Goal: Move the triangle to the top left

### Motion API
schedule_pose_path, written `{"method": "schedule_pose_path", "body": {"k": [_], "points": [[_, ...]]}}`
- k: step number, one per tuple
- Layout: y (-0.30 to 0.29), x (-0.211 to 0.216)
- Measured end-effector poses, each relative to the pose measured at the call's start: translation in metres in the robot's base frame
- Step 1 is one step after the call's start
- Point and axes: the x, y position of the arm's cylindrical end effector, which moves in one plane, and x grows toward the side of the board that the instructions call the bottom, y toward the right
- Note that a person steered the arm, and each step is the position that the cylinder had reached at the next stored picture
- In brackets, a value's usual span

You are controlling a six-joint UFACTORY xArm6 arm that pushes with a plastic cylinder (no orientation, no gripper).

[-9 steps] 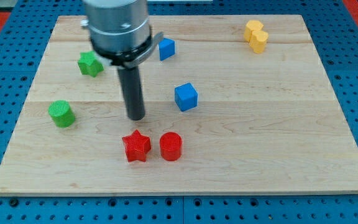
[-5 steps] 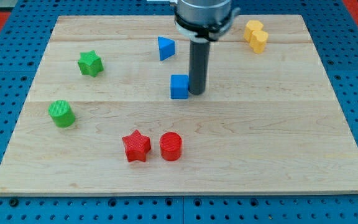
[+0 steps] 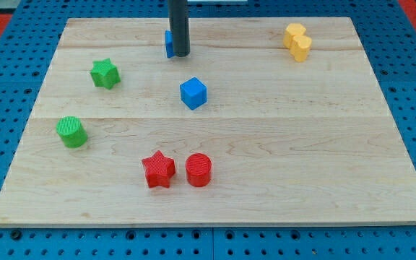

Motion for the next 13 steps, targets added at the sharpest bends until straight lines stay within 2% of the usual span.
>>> {"method": "schedule_pose_path", "body": {"k": [3,5,6,7,8,9,10,12,13], "points": [[-0.011,-0.037],[-0.013,-0.039],[-0.025,-0.039],[-0.066,-0.039],[-0.054,-0.04],[-0.006,-0.059],[-0.03,-0.085],[-0.166,-0.078],[-0.182,-0.081]]}}
